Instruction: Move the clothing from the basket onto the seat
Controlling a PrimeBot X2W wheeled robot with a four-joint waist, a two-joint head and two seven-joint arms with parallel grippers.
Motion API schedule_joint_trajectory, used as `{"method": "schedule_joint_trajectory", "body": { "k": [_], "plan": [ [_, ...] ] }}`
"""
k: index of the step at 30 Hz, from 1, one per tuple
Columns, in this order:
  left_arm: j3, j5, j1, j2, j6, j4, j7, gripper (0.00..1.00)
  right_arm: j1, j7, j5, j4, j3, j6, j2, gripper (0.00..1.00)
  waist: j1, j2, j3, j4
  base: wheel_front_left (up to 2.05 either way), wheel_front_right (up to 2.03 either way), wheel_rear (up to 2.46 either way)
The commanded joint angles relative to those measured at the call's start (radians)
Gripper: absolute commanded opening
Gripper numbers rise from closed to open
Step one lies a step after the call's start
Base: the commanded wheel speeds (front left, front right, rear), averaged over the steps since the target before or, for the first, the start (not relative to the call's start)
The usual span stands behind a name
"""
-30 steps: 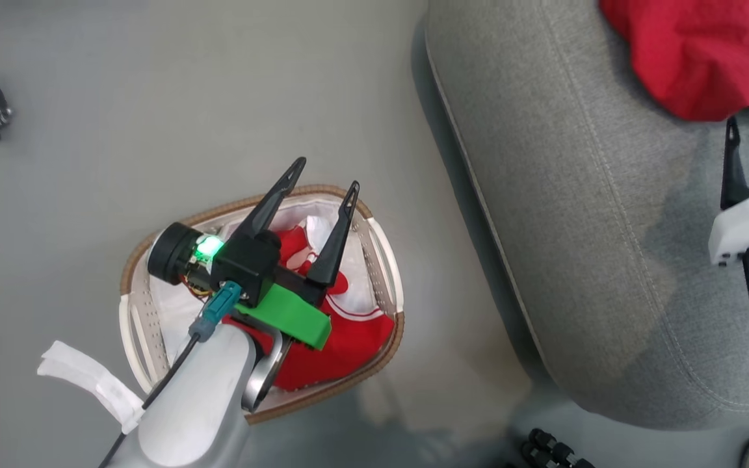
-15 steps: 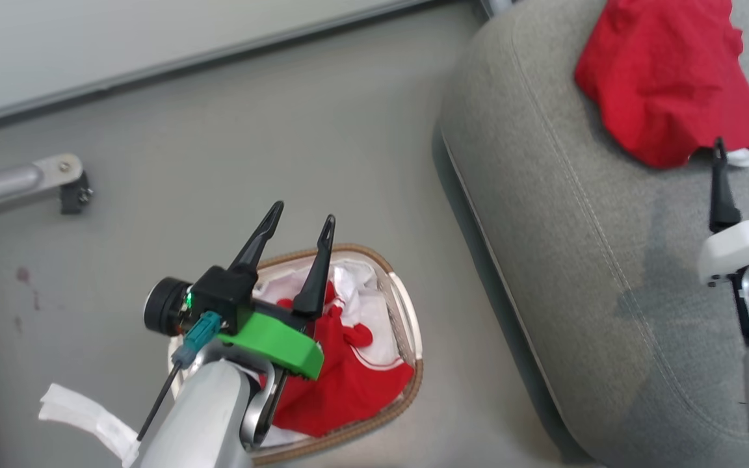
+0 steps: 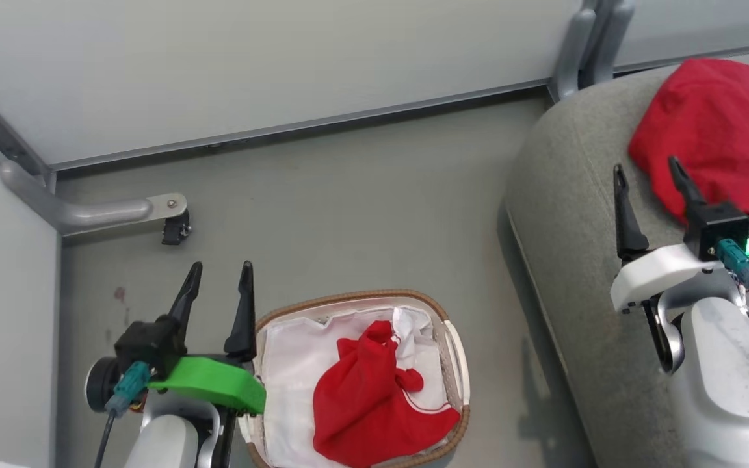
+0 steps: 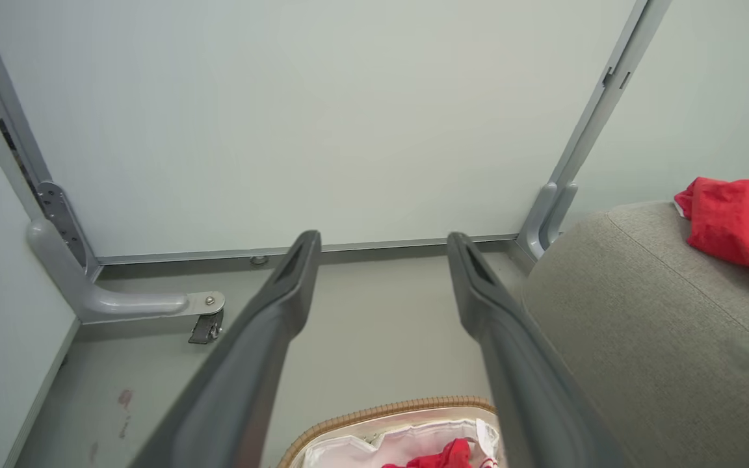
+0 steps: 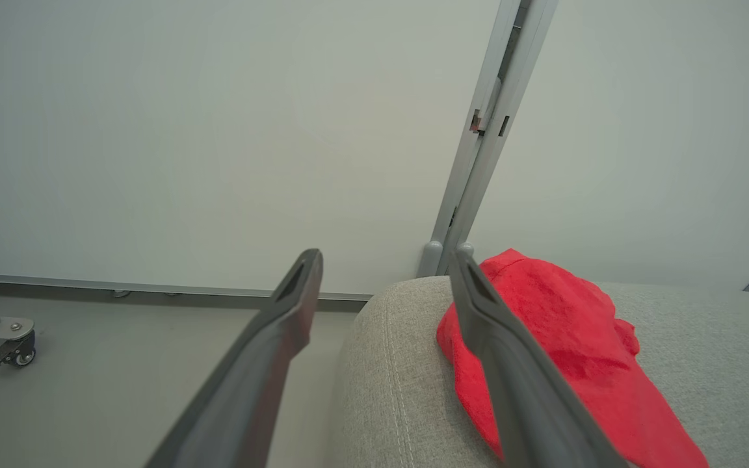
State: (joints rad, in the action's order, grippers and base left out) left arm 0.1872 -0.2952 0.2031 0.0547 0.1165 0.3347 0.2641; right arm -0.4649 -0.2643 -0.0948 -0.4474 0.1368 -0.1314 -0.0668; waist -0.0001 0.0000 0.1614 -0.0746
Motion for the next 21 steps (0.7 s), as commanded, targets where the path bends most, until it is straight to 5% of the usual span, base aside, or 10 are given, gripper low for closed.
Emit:
{"method": "schedule_joint_trajectory", "body": {
  "k": [1,9,21],
  "plan": [
    [-0.016,0.005,-0.027,-0.001,-0.005,0.003,0.001,1.00,0.032,0.000,0.012,0.006,-0.008,0.001,0.003,1.00,0.0001,0.0000,-0.048,0.054,0.00,0.00,0.00],
    [-0.103,0.011,-0.117,-0.004,-0.006,-0.005,0.001,1.00,0.162,0.000,0.099,0.049,-0.054,0.001,0.014,1.00,0.0001,0.0000,-0.092,0.086,0.00,0.00,0.00],
    [-0.057,-0.051,-0.181,-0.004,-0.025,-0.003,0.001,1.00,0.307,0.000,0.215,0.099,-0.119,0.001,0.014,1.00,0.0001,0.0000,-0.130,0.099,0.00,0.00,0.00]
  ]
}}
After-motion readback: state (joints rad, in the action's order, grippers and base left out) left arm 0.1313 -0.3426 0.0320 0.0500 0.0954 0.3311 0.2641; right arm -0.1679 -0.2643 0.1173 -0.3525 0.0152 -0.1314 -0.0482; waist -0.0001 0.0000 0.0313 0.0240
